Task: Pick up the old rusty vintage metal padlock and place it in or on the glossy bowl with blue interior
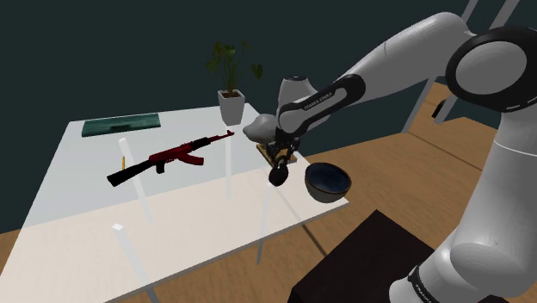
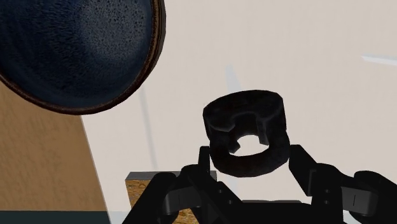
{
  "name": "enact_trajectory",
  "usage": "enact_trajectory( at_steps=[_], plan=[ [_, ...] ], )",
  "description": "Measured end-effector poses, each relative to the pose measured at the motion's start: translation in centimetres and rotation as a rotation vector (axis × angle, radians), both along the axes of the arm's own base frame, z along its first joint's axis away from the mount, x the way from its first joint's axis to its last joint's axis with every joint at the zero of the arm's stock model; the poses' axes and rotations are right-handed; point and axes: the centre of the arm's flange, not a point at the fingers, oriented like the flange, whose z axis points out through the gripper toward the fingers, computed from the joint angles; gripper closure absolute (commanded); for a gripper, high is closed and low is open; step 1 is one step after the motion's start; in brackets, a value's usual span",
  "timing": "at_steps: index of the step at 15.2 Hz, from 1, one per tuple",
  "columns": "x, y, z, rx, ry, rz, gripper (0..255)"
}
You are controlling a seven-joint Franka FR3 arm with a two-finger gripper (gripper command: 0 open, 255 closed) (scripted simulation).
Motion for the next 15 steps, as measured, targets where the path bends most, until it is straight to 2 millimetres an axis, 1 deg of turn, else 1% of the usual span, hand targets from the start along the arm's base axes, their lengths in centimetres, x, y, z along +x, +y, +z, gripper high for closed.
enact_trajectory(
  at_steps=[15],
  plan=[
    [0.2, 0.0, 7.8, 0.000, 0.000, 0.000, 255]
  ],
)
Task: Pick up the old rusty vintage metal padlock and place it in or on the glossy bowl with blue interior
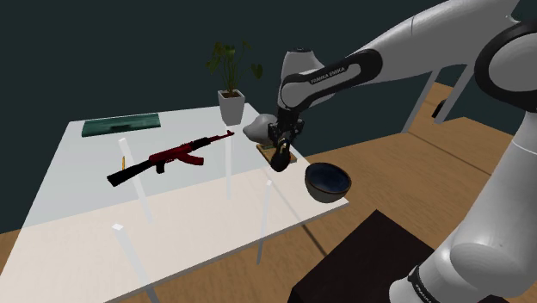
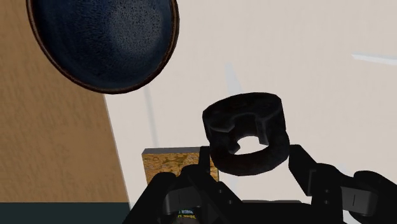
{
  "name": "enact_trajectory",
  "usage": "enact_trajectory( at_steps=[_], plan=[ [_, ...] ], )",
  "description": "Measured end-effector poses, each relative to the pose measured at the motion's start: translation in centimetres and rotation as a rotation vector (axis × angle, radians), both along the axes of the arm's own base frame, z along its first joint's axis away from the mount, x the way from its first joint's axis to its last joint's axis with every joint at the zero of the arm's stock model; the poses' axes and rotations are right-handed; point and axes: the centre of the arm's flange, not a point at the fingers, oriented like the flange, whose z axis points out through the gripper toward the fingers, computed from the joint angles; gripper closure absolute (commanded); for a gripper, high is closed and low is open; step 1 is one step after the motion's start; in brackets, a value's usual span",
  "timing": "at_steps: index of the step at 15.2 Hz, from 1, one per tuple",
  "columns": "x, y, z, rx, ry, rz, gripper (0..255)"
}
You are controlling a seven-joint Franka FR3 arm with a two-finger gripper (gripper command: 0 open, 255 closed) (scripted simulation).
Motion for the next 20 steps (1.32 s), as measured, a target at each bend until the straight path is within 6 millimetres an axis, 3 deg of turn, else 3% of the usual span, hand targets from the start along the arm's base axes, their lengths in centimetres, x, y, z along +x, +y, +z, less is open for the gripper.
enact_trajectory(
  at_steps=[14, 18, 20],
  plan=[
    [-0.1, -0.1, 7.3, 0.000, 0.000, 0.000, 255],
    [-2.8, -2.6, 8.5, 0.000, 0.000, -0.001, 255],
    [-5.0, -4.1, 9.3, 0.000, 0.001, -0.001, 255]
  ],
)
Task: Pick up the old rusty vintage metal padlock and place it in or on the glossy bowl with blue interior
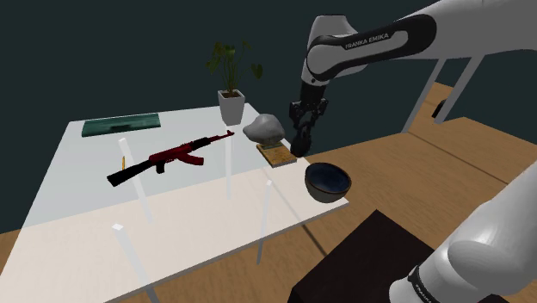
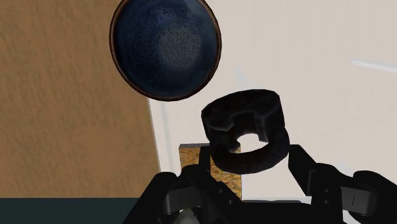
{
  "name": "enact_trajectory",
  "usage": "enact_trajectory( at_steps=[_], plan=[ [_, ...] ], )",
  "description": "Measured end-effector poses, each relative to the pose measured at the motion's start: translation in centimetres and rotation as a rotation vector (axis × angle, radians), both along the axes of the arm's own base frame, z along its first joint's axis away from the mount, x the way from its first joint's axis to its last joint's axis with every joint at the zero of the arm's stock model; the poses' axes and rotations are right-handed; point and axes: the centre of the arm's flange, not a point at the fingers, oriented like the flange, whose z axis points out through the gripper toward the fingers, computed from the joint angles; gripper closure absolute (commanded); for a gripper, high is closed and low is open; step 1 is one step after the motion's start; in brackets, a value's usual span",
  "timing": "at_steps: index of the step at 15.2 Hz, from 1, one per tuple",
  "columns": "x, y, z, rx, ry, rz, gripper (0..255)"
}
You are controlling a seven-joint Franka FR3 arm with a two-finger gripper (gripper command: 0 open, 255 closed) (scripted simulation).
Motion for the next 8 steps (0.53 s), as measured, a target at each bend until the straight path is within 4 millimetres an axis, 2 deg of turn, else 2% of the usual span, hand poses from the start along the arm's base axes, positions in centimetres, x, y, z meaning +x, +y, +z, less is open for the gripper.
enact_trajectory(
  at_steps=[8],
  plan=[
    [-7.8, -6.7, 2.7, 0.000, -0.001, -0.001, 255]
  ],
)
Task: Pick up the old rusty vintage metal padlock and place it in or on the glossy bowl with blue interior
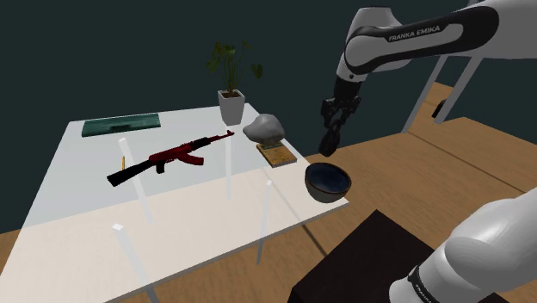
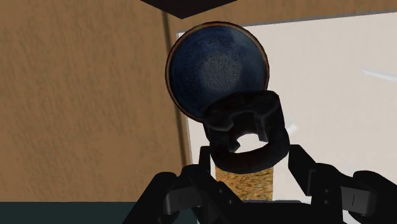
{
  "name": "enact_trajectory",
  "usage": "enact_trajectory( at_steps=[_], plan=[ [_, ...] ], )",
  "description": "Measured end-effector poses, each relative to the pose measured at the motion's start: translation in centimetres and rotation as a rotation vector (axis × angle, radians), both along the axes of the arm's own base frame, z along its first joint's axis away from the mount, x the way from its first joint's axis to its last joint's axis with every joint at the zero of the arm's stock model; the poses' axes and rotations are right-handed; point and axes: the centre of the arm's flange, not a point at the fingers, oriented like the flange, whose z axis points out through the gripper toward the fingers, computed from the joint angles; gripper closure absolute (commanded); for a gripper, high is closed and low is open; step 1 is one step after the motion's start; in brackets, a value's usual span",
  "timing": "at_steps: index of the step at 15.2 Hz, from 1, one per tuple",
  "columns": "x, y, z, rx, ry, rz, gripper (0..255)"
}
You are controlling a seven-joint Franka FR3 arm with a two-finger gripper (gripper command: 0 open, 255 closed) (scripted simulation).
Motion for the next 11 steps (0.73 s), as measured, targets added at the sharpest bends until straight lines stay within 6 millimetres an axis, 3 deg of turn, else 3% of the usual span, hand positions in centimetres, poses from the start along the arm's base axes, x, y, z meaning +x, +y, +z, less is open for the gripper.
enact_trajectory(
  at_steps=[2, 4, 11],
  plan=[
    [-1.8, -1.8, 0.6, 0.000, 0.000, 0.000, 255],
    [-2.8, -2.3, 0.4, 0.000, 0.000, 0.000, 255],
    [-2.9, -2.6, -3.1, 0.001, 0.001, 0.001, 255]
  ],
)
